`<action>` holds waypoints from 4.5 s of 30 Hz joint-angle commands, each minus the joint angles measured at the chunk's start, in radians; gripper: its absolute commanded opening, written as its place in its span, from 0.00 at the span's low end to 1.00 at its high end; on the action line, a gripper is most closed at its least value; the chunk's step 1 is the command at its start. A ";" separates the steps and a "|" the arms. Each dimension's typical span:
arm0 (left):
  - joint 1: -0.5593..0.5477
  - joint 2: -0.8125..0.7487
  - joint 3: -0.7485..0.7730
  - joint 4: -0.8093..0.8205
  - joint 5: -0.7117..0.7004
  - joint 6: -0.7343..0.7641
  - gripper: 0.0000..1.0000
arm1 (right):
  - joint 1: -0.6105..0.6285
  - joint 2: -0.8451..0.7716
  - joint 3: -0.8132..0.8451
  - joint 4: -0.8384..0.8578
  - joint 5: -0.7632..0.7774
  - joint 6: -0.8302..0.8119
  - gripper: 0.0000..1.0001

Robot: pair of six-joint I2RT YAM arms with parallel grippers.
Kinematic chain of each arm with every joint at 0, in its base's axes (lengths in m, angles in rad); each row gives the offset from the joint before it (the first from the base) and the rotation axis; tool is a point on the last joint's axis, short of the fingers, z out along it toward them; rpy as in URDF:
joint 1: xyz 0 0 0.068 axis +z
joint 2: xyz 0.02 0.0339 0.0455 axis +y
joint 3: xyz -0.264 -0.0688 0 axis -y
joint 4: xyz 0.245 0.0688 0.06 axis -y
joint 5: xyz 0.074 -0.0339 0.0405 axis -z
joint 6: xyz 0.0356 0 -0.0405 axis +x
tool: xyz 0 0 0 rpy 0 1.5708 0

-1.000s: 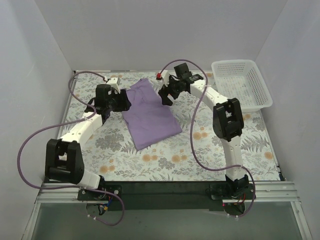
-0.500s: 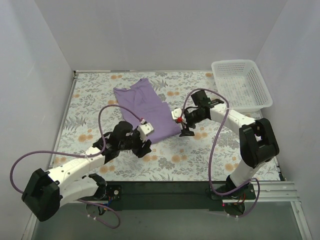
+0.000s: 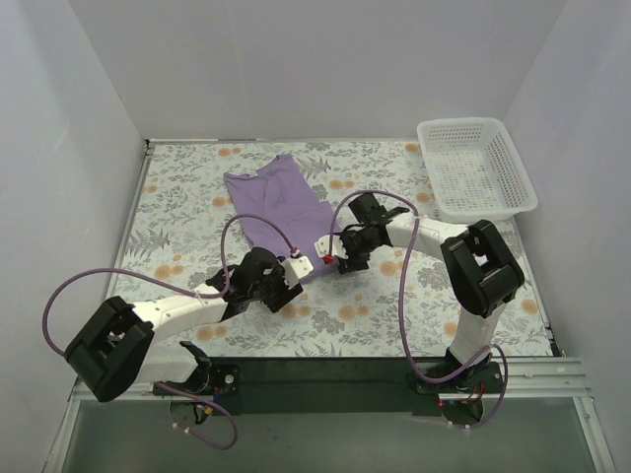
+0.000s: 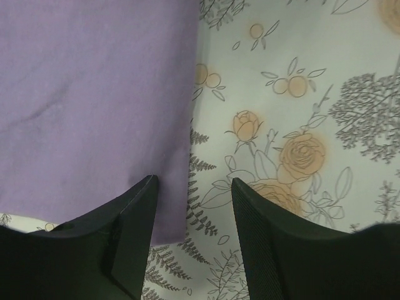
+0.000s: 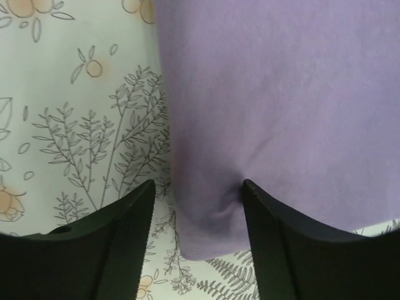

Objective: Fold and stack the t-shirts

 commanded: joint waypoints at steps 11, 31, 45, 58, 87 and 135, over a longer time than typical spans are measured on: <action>-0.004 0.183 0.005 0.088 -0.143 0.058 0.01 | -0.002 0.013 -0.012 0.061 0.046 0.087 0.08; -0.216 -0.190 0.027 -0.188 0.230 0.006 0.00 | -0.066 -0.430 -0.172 -0.298 -0.128 0.031 0.01; 0.426 0.075 0.213 0.198 0.282 -0.040 0.00 | -0.061 0.321 0.848 -0.255 -0.118 0.467 0.01; 0.569 0.168 0.178 0.661 0.107 -0.151 0.00 | -0.035 0.568 1.069 0.257 0.000 0.875 0.01; 0.638 0.293 0.261 0.766 0.052 -0.076 0.00 | 0.001 0.614 1.089 0.572 0.179 0.927 0.01; 0.752 0.460 0.339 0.171 0.104 -1.085 0.73 | -0.219 -0.014 0.214 -0.038 -0.500 0.742 0.72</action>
